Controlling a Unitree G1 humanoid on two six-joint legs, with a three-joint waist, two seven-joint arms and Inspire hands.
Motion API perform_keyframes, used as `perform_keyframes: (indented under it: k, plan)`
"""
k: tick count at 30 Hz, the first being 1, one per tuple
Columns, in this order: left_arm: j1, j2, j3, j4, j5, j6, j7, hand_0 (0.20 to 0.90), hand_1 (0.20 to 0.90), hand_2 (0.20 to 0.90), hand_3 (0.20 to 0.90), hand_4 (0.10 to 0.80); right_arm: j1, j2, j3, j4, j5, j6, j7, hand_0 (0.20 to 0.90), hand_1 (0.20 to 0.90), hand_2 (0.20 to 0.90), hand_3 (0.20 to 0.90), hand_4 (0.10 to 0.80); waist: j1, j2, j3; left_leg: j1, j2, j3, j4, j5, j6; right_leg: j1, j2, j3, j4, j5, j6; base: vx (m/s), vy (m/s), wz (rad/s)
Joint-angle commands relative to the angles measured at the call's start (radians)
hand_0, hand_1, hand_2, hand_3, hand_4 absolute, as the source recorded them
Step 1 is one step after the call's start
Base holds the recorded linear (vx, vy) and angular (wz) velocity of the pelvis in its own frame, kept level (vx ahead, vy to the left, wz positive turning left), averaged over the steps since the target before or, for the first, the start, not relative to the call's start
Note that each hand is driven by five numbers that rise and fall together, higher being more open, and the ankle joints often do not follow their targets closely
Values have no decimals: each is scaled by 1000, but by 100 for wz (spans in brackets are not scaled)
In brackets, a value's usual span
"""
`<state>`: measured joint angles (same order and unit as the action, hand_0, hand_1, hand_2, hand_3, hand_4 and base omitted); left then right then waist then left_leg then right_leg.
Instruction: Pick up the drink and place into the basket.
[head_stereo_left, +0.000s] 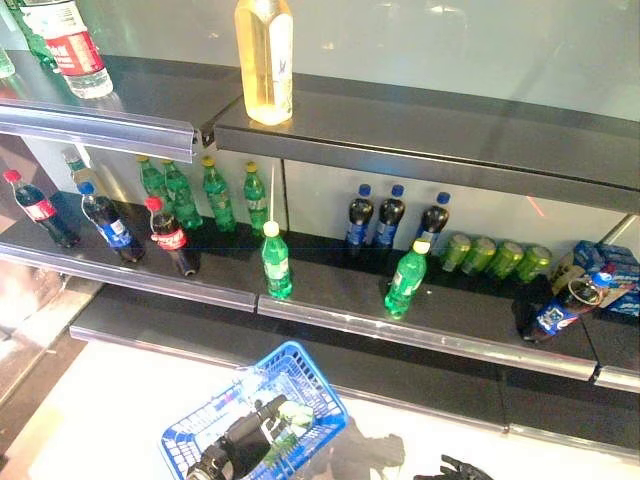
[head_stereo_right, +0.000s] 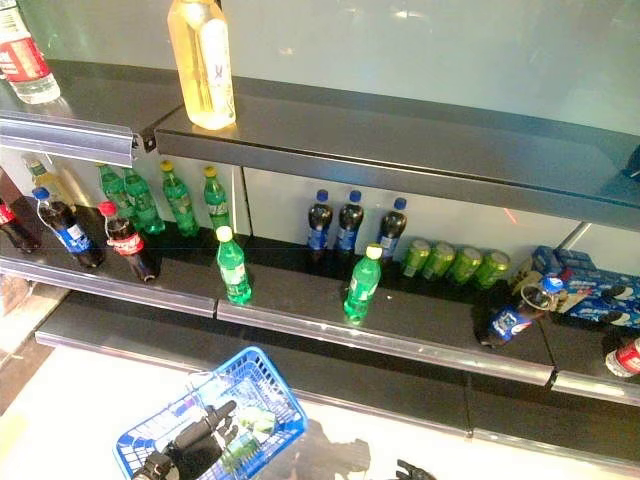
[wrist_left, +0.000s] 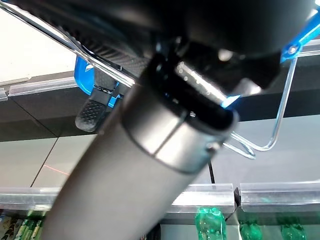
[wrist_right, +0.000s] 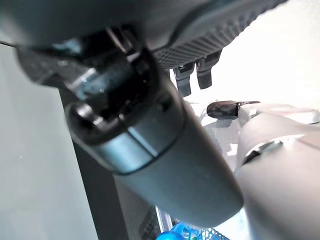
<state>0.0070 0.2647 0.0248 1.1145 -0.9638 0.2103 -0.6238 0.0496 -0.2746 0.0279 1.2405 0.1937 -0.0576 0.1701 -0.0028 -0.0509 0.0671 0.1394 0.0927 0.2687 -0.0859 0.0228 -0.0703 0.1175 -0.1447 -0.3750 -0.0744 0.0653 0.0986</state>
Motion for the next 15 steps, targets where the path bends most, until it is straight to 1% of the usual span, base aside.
perform_keyframes:
  k: [1,15]
  plan:
    - [-67,6,13,-24,9,-16,-168,300,300,300,200,100,-70,-25,3,33,-24,-40,14,900,900,900,900,800,23,15,6,6,-52,59,-1,-34,46,-6,4,-4,114,-48,31,0,0,0]
    - [-57,7,25,-24,15,-4,-174,300,300,300,200,100,-62,-25,-5,48,-39,-46,20,900,900,900,900,800,22,17,1,12,-57,62,-1,-33,46,6,9,-2,101,-43,31,2,0,-2]
